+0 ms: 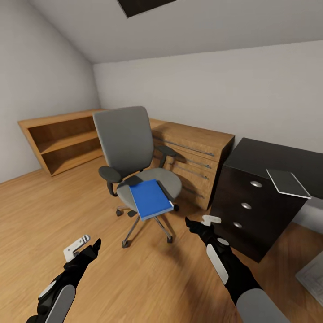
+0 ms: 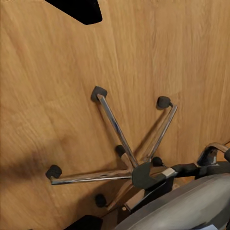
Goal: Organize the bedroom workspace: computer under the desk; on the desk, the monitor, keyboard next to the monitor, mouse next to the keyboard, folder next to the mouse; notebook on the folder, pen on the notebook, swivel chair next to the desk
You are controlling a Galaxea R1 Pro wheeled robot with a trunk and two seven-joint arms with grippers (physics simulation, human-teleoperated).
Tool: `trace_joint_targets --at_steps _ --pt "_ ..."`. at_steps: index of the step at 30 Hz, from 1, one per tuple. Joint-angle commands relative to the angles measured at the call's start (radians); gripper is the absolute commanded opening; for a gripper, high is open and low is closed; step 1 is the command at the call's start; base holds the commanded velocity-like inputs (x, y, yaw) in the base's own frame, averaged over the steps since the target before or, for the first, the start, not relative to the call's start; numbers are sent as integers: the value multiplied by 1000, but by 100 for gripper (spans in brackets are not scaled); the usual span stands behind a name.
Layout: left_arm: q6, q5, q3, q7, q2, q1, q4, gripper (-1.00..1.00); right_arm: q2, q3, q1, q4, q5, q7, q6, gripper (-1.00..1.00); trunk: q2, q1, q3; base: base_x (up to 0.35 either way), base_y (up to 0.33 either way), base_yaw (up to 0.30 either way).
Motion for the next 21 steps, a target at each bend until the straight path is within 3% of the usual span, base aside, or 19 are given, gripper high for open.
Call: trace_joint_targets --at_steps 1,19,21 --pt "3 8 -1 7 0 -1 -2 100 -1 2 0 -3 -9 -5 4 100 -8 4 -4 0 0 0" --pt "3 4 -2 8 -1 0 -2 100 -3 1 0 -8 -9 -3 3 100 -134 73 -61 0 0 0" --pt "3 2 -2 8 -1 0 -2 100 -4 2 0 -7 -11 37 5 100 -148 80 -67 0 0 0"
